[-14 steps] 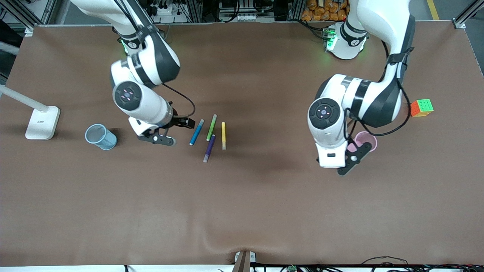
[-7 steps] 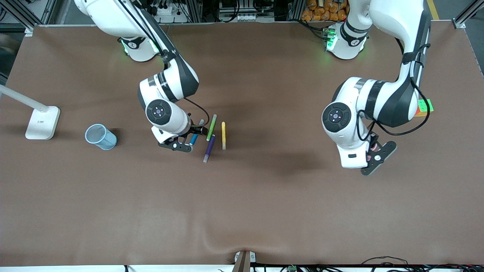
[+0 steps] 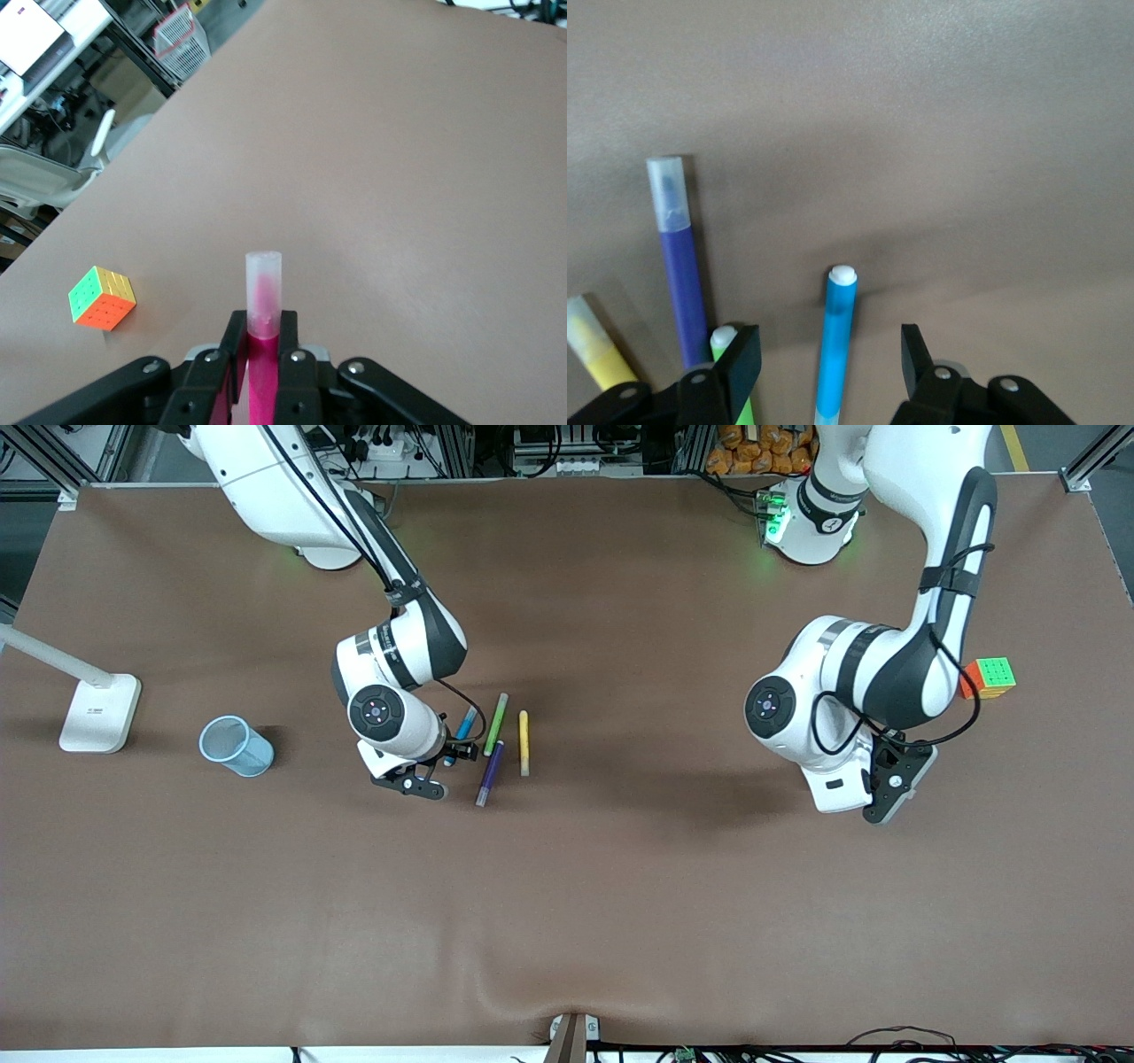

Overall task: Place pink and blue markers in matching cups
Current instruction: 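Carry the pink marker toward the pink cup while the right gripper grasps blue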

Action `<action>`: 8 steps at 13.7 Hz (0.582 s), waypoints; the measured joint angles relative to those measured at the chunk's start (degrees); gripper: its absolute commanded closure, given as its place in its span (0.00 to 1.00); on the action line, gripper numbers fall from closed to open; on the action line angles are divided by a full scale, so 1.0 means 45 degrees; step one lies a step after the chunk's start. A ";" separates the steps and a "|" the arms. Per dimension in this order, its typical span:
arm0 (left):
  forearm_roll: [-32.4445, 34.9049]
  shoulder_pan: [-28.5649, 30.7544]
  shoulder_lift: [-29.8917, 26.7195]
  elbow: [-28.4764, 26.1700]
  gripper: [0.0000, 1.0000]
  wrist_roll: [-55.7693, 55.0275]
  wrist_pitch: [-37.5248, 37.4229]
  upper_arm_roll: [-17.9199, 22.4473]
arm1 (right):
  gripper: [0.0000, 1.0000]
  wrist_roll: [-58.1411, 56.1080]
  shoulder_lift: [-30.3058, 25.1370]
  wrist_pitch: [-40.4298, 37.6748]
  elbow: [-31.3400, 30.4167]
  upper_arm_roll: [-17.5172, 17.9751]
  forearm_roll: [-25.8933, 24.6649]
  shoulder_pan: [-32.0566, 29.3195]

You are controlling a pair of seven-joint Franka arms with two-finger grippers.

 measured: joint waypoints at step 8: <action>0.2339 -0.0139 0.0450 -0.1676 0.98 -0.4003 -0.0459 -0.0130 | 0.90 0.0001 0.0713 0.0757 0.0001 -0.0043 0.0000 -0.0179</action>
